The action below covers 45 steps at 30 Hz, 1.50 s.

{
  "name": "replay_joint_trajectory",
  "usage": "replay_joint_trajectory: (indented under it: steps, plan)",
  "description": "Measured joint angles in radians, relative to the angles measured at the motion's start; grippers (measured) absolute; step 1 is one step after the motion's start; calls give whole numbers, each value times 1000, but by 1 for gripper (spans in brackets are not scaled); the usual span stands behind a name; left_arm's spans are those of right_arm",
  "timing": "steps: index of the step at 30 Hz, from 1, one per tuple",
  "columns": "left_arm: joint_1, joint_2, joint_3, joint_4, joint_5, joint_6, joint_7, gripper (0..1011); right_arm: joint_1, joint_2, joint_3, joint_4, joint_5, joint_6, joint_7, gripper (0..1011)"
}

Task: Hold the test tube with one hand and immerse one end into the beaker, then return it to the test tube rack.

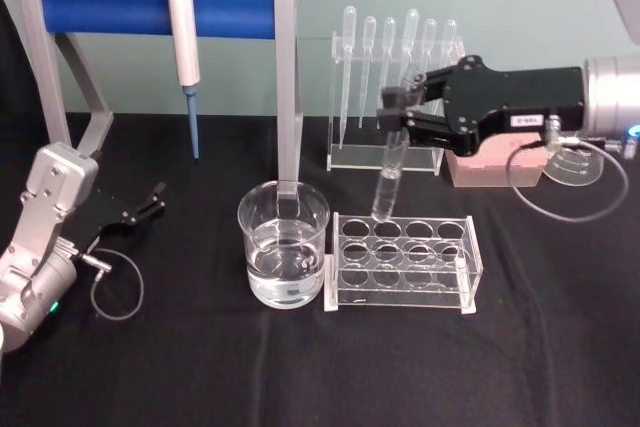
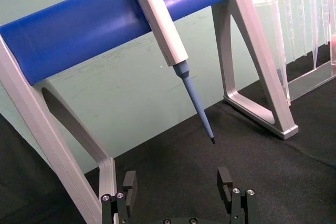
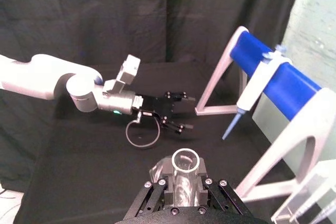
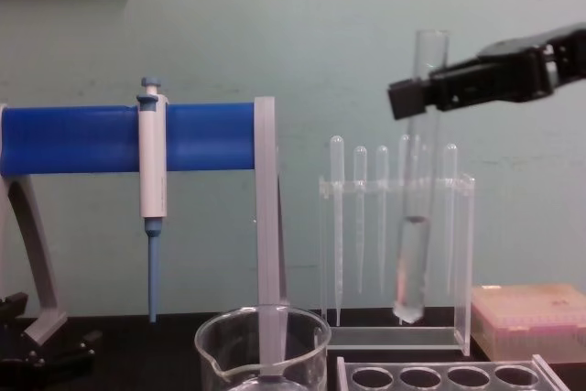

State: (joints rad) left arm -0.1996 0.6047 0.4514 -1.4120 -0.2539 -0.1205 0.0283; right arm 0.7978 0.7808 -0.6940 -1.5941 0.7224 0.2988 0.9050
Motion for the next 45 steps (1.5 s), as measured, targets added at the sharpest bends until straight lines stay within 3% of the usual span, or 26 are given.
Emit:
replay_joint_trajectory:
  steps: [11, 20, 27, 34, 45]
  plan:
    - [0, 0, 0, 0, 0, 0, 0, 1000, 96, -82, -52, 48, -2, 5, 22, 241]
    - [0, 0, 0, 0, 0, 0, 0, 1000, 135, -135, -94, 83, -4, -1, 23, 241]
    - [0, 0, 0, 0, 0, 0, 0, 1000, 136, -168, -119, 122, -5, -28, 22, 241]
    - [0, 0, 0, 0, 0, 0, 0, 1000, 129, -204, -156, 181, -54, -81, 15, 241]
    - [0, 0, 0, 0, 0, 0, 0, 1000, 84, -259, -169, 268, -102, -160, 7, 241]
